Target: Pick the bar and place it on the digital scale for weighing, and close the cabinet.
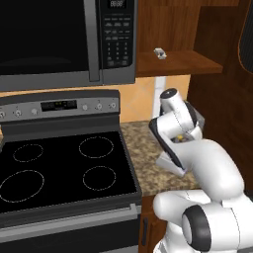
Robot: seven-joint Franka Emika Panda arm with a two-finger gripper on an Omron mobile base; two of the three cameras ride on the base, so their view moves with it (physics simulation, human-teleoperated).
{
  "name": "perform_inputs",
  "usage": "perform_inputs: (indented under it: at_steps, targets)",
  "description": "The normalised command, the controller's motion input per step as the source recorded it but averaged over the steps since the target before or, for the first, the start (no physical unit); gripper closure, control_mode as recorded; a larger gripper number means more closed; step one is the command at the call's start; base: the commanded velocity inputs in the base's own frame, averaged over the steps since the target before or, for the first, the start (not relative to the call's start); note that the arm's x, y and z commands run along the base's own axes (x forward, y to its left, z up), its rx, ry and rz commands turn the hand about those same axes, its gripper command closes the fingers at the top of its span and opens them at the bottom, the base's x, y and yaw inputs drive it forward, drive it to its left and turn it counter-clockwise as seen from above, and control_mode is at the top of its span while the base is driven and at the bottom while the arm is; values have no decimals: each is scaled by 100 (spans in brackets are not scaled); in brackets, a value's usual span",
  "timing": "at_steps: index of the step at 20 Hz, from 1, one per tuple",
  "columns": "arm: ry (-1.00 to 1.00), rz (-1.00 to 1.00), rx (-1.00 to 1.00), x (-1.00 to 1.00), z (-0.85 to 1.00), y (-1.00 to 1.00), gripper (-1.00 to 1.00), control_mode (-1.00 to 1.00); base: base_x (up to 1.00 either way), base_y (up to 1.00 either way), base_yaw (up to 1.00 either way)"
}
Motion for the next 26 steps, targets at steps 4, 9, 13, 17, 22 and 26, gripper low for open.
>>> perform_inputs:
  at_steps: [4, 9, 13, 17, 22, 26]
  targets:
    - [2, -2, 0, 0, -32, 0, 100, -100, 0, 0, 0]
    - [1, 0, 0, 0, -28, 0, 100, -100, 0, 0, 0]
    - [6, 1, 0, 0, -36, 0, 100, -100, 0, 0, 0]
    - [6, 1, 0, 6, -21, 0, 100, -100, 0, 0, 0]
    - [4, 2, 0, 17, -27, 0, 100, -100, 0, 0, 0]
    - [1, 4, 0, 26, -22, 0, 100, -100, 0, 0, 0]
